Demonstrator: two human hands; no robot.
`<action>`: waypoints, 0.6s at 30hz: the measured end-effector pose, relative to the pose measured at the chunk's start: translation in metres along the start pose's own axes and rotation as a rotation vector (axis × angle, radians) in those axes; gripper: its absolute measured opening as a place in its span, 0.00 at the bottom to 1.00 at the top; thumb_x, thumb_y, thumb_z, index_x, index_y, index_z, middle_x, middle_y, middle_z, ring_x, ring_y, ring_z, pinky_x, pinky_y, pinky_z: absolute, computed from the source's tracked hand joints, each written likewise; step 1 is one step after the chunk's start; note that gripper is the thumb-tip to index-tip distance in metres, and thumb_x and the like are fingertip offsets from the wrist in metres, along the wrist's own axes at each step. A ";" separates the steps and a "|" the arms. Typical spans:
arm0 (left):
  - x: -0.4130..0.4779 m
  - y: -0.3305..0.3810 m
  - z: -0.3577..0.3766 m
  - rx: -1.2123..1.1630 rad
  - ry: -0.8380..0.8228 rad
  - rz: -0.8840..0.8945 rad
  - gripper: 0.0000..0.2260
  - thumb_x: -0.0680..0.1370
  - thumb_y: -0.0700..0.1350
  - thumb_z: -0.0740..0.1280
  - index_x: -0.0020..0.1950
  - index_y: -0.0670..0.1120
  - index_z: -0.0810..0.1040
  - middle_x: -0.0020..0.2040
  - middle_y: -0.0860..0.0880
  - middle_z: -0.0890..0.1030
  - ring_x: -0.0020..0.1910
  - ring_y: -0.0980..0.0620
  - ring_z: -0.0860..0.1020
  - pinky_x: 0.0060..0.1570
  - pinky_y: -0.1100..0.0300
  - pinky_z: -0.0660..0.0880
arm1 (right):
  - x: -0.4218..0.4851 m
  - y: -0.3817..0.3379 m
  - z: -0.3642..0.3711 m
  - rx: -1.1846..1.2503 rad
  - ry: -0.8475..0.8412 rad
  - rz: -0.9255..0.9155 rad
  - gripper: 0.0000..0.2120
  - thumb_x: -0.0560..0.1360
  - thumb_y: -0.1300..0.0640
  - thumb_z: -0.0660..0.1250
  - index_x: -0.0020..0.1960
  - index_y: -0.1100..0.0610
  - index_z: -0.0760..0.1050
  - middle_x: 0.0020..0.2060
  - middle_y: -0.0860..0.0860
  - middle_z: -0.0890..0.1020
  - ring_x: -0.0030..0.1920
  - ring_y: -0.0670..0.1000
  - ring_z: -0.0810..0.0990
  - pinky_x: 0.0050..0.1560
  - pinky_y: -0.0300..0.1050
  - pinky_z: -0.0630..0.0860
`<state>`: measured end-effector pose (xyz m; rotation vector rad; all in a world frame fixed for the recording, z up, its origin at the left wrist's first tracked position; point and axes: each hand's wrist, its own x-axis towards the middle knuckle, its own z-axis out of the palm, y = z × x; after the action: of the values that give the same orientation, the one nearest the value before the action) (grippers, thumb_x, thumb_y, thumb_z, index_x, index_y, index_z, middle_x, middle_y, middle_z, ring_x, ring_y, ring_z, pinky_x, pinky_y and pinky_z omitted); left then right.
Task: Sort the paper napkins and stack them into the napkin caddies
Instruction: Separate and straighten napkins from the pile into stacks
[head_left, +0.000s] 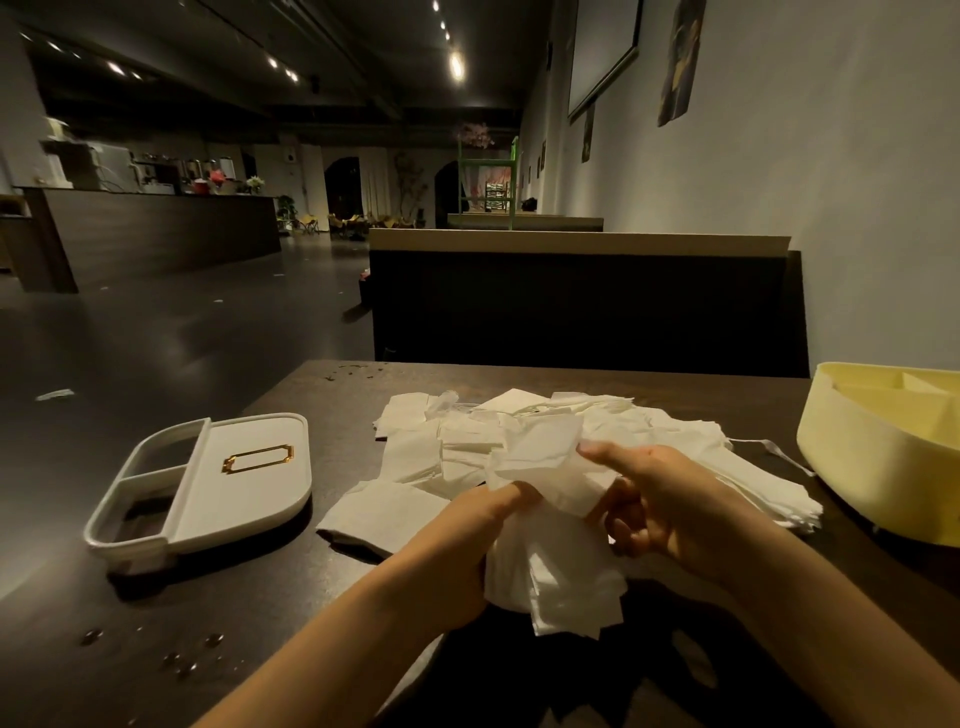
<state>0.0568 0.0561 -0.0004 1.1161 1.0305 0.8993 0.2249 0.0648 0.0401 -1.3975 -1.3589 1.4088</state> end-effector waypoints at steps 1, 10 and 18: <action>0.003 -0.001 -0.001 0.006 0.043 -0.010 0.21 0.72 0.55 0.66 0.61 0.46 0.76 0.60 0.42 0.79 0.61 0.41 0.77 0.63 0.43 0.72 | 0.000 0.000 0.000 -0.002 -0.016 -0.037 0.14 0.76 0.52 0.65 0.48 0.64 0.76 0.31 0.56 0.80 0.24 0.47 0.72 0.24 0.39 0.71; 0.000 0.008 -0.002 -0.289 -0.040 -0.155 0.14 0.80 0.46 0.59 0.63 0.42 0.75 0.60 0.39 0.79 0.53 0.41 0.79 0.49 0.49 0.79 | -0.011 -0.006 -0.011 0.156 -0.190 -0.009 0.06 0.74 0.59 0.62 0.45 0.62 0.73 0.28 0.53 0.78 0.25 0.47 0.71 0.27 0.38 0.67; 0.000 0.007 0.001 -0.316 0.035 -0.195 0.14 0.78 0.49 0.63 0.60 0.43 0.74 0.57 0.42 0.80 0.52 0.44 0.80 0.44 0.56 0.77 | -0.020 -0.014 -0.030 -0.096 -0.427 -0.154 0.13 0.55 0.57 0.73 0.36 0.61 0.75 0.34 0.53 0.79 0.35 0.50 0.79 0.33 0.41 0.77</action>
<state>0.0576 0.0573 0.0065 0.7256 0.9679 0.8901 0.2544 0.0532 0.0624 -1.0562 -1.7827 1.6132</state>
